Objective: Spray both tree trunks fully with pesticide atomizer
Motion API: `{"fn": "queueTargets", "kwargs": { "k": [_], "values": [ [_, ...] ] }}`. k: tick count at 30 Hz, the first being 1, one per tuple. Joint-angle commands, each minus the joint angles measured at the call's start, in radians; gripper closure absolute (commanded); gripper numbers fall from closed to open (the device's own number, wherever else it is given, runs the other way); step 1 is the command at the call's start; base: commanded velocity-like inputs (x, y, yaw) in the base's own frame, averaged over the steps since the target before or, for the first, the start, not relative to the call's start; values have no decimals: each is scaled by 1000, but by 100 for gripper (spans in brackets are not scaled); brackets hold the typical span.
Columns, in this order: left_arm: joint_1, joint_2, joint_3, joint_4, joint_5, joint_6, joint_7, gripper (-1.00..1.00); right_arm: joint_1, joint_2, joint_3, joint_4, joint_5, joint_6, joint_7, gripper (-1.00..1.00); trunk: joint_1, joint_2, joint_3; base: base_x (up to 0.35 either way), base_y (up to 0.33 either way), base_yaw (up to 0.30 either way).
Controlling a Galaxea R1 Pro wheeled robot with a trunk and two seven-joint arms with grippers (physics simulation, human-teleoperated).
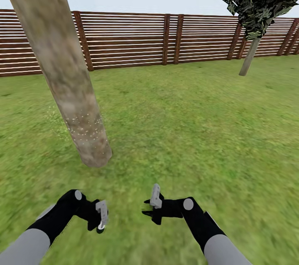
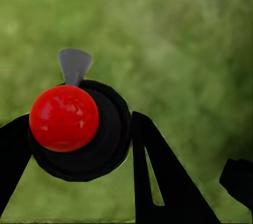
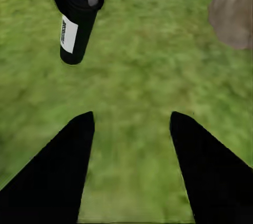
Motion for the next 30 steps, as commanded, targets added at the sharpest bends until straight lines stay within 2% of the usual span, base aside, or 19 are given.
{"fn": "queueTargets", "kwargs": {
  "k": [1,3,4,5,6,8,9,10,11,12,13,14,15,16,17,18,20,22,30],
  "values": [
    [0,13,-2,-2,3,11,0,100,0,-1,-5,-2,9,-5,-3,-100,0,0,-1,0,0,0],
    [1,25,10,-2,6,14,26,100,0,-16,-8,-1,10,-6,-27,-100,0,0,-1,0,0,0],
    [7,24,57,-1,13,16,96,100,2,-55,-8,10,9,-7,-106,-100,0,0,-1,0,0,0],
    [18,17,113,12,28,17,170,100,4,-84,-8,47,7,-7,-192,-100,0,0,-1,0,0,0],
    [33,-2,199,61,69,16,284,100,5,-106,-11,130,-1,-7,-333,-100,0,0,-1,0,0,0],
    [43,-31,316,172,167,6,492,100,6,-120,-42,290,-30,-8,-595,-100,0,0,-1,0,0,0],
    [45,-38,360,237,222,-32,612,100,6,-122,-65,377,-43,-10,-746,-100,0,0,-1,0,0,0],
    [47,-41,389,314,282,-116,735,100,6,-123,-83,453,-54,-15,-903,-100,0,0,-1,0,0,0],
    [52,-42,405,398,344,-233,854,100,7,-124,-92,511,-69,-32,-1048,-100,0,0,-1,0,0,0],
    [70,-42,414,479,405,-352,969,100,11,-124,-97,546,-94,-72,-1165,-100,0,0,-1,0,0,0],
    [114,-42,419,547,474,-487,1107,100,36,-124,-100,569,-153,-161,-1260,-100,0,0,-1,0,0,0],
    [143,-42,421,573,507,-550,1170,100,54,-124,-101,577,-198,-212,-1292,-100,0,0,-1,0,0,0],
    [177,-43,422,590,537,-596,1212,100,79,-124,-102,582,-261,-259,-1312,-100,0,0,-1,0,0,0],
    [204,-42,424,597,566,-615,1229,100,99,-124,-101,584,-311,-280,-1320,-100,0,0,-1,0,0,0],
    [216,-42,425,602,588,-622,1235,100,106,-124,-101,585,-329,-287,-1322,-100,0,0,-1,0,0,0],
    [227,-45,426,626,627,-627,1239,100,117,-123,-100,589,-343,-293,-1324,-100,0,0,-1,0,0,0],
    [232,-46,426,649,652,-628,1240,100,129,-120,-99,600,-347,-295,-1323,-100,0,0,-1,0,0,0],
    [232,-45,427,655,663,-628,1241,100,133,-117,-98,603,-346,-295,-1322,-100,0,0,-1,0,0,0],
    [232,-39,428,656,668,-628,1241,100,178,-118,-97,628,-347,-291,-1322,-100,0,0,-1,0,0,0]
  ]
}}
